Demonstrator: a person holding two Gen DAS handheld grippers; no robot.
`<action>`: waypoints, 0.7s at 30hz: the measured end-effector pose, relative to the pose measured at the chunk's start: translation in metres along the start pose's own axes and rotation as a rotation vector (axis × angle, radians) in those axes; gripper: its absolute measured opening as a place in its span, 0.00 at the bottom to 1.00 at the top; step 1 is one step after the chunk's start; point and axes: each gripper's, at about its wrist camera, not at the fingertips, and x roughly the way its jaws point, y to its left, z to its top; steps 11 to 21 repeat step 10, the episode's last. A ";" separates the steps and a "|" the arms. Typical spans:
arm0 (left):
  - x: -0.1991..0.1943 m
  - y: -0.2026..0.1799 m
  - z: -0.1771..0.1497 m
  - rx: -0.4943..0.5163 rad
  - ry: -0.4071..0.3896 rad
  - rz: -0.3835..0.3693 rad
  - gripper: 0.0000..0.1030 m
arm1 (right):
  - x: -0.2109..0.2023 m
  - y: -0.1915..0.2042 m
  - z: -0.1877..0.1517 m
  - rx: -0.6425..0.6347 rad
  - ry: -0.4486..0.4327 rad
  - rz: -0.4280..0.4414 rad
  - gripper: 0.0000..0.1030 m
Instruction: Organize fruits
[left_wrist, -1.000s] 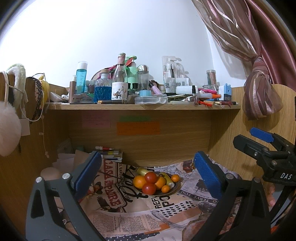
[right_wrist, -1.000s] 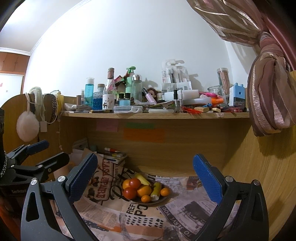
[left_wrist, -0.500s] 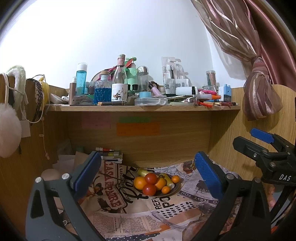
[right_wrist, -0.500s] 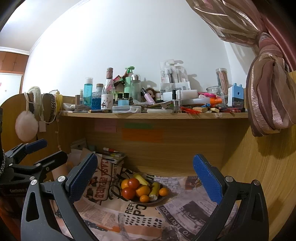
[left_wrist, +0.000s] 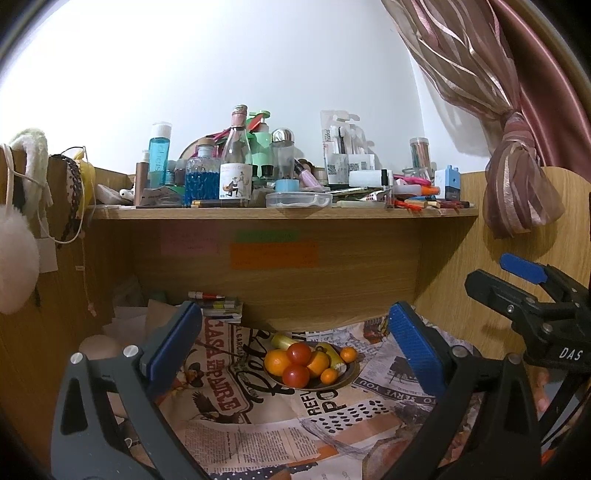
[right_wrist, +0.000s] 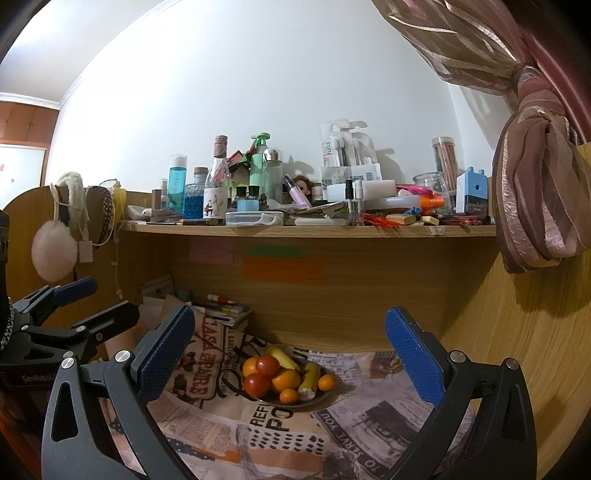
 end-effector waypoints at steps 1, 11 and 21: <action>0.001 0.000 0.000 0.002 0.002 -0.004 1.00 | 0.000 0.000 0.000 0.000 0.001 0.001 1.00; 0.004 0.000 -0.002 0.014 0.010 -0.025 1.00 | 0.007 -0.004 -0.003 -0.001 0.017 -0.003 1.00; 0.004 0.000 -0.002 0.014 0.010 -0.025 1.00 | 0.007 -0.004 -0.003 -0.001 0.017 -0.003 1.00</action>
